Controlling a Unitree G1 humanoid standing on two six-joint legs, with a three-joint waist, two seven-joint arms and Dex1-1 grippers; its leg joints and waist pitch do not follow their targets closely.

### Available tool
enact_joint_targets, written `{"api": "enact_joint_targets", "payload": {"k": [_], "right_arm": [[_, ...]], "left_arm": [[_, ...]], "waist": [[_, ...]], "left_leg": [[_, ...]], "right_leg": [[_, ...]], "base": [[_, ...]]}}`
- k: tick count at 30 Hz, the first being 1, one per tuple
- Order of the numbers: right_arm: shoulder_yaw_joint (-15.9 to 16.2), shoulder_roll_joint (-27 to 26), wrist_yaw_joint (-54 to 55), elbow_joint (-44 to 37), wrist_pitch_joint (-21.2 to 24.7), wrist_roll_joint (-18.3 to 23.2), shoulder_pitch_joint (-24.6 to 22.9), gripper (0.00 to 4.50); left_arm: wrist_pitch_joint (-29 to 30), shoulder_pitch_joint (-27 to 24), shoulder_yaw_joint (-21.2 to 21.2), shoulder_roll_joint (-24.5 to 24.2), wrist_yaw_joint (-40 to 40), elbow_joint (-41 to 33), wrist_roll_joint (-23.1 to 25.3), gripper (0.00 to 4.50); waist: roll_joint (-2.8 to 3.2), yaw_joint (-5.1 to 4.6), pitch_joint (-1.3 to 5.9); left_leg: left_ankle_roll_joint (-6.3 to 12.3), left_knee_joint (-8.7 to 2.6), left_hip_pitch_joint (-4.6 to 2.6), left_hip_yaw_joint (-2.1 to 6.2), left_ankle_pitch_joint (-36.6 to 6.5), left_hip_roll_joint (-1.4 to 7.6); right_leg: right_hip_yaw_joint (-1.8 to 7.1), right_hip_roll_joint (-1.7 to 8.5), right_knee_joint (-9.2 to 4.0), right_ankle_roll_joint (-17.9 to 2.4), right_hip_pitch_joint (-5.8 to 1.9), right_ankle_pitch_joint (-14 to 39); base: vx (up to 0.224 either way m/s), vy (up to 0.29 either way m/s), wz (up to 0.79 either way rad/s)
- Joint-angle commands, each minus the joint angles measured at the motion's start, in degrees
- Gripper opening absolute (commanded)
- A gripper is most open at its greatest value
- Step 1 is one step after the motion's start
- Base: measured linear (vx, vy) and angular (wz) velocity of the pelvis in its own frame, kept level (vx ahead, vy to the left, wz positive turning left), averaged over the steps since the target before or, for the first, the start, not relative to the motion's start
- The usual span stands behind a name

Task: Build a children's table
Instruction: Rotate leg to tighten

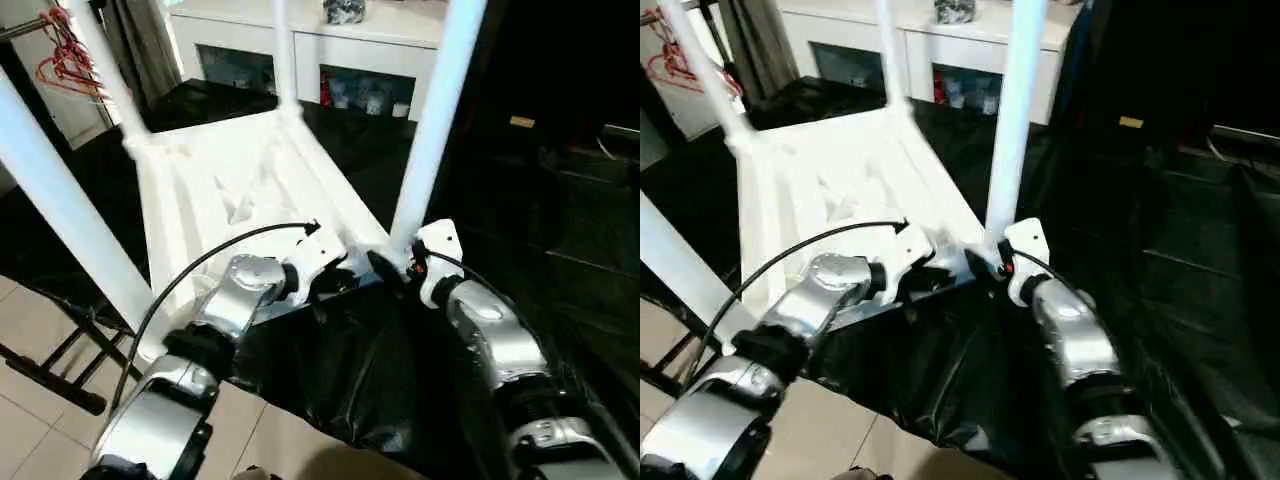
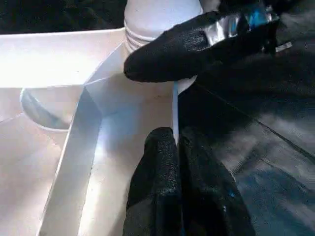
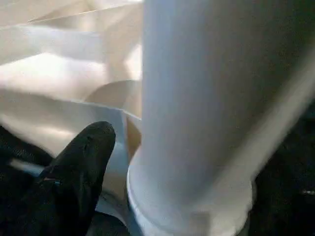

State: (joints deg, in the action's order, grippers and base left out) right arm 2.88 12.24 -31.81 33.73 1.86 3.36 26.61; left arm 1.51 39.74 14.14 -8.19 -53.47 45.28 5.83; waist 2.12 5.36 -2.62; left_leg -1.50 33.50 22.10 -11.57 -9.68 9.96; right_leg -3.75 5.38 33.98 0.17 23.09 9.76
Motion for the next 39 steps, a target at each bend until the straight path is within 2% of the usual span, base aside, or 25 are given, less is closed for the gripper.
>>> {"api": "enact_joint_targets", "payload": {"k": [1,7,11,14,17,22,23,29,36,39], "right_arm": [[0.96,2.49,-6.12,-2.50,-1.07,0.54,-1.00,4.01],[1.74,6.86,-15.19,-5.00,-0.24,3.07,-2.06,4.01],[3.61,9.97,-23.33,-7.56,0.90,4.74,-3.23,4.01],[4.24,10.71,-25.49,-8.13,1.23,4.78,-3.51,4.01],[4.88,11.05,-27.63,-8.58,1.50,5.00,-3.60,3.85],[5.63,11.45,-28.86,-9.18,1.84,5.06,-3.61,3.48],[5.72,11.45,-29.19,-9.25,1.84,4.95,-3.59,3.29],[5.87,11.42,-29.70,-9.39,1.58,4.76,-3.53,2.82],[6.14,11.60,-30.12,-9.86,1.47,4.77,-4.06,2.72],[5.80,10.63,-25.87,-9.44,1.42,3.19,-4.95,2.72]], "left_arm": [[-2.96,-0.77,0.30,-0.25,-3.37,-2.34,-2.70,0.00],[-3.48,-1.52,0.19,-2.44,-7.92,-3.45,-3.80,0.00],[-3.34,-2.71,0.02,-4.55,-12.98,-5.51,-5.19,0.00],[-3.39,-3.20,0.09,-5.41,-14.81,-6.10,-5.56,0.00],[-3.37,-4.10,0.70,-7.16,-18.10,-7.21,-6.15,0.00],[-2.92,-4.62,0.97,-8.11,-19.66,-8.19,-6.10,0.00],[-3.00,-4.63,0.95,-8.28,-19.80,-8.19,-5.99,0.00],[-3.09,-4.60,0.96,-8.71,-19.92,-8.30,-5.94,0.00],[-3.01,-4.74,0.96,-8.62,-19.73,-8.49,-5.76,0.00],[-4.07,-4.35,0.47,-8.01,-16.53,-7.40,-4.85,0.00]], "waist": [[-0.82,-0.07,3.48],[-1.04,0.04,3.39],[-1.01,0.24,3.46],[-1.00,0.31,3.51],[-1.05,0.46,3.46],[-1.04,0.57,3.35],[-1.16,0.60,3.38],[-1.22,0.79,3.40],[-1.21,1.01,3.44],[-1.12,1.04,3.46]], "left_leg": [[2.26,-4.21,-1.18,1.65,-16.14,3.35],[3.01,-4.13,-1.00,1.62,-16.10,3.41],[3.49,-4.05,-0.99,1.58,-15.50,3.55],[3.91,-4.02,-0.96,1.54,-14.72,3.65],[3.42,-4.07,-1.07,1.56,-15.58,3.67],[2.67,-4.26,-1.18,1.57,-16.18,3.77],[2.64,-4.23,-1.20,1.55,-16.13,3.76],[2.78,-4.14,-1.14,1.54,-15.13,3.70],[2.84,-4.08,-1.14,1.53,-14.72,3.68],[2.68,-4.11,-1.15,1.58,-14.67,3.69]], "right_leg": [[2.50,3.84,-4.27,-12.60,-2.41,13.70],[2.43,3.83,-4.29,-12.71,-2.51,15.28],[2.33,3.74,-4.16,-13.20,-2.55,14.81],[2.32,3.70,-3.87,-13.91,-2.41,13.37],[2.35,3.81,-3.97,-13.81,-2.34,15.01],[2.45,3.84,-4.07,-13.35,-2.15,16.08],[2.46,3.85,-4.05,-13.32,-2.16,16.01],[2.47,3.92,-3.97,-13.36,-2.23,15.47],[2.45,3.89,-3.89,-13.41,-2.26,14.92],[2.47,3.87,-3.87,-13.24,-2.24,14.79]], "base": [[0.000,0.000,0.00],[0.000,0.000,0.00],[0.000,0.000,0.00],[0.000,0.000,0.00],[0.000,0.000,0.00],[0.000,0.000,0.00],[0.000,0.000,0.00],[0.000,0.000,0.00],[0.000,0.000,0.00],[0.000,0.000,0.00]]}}
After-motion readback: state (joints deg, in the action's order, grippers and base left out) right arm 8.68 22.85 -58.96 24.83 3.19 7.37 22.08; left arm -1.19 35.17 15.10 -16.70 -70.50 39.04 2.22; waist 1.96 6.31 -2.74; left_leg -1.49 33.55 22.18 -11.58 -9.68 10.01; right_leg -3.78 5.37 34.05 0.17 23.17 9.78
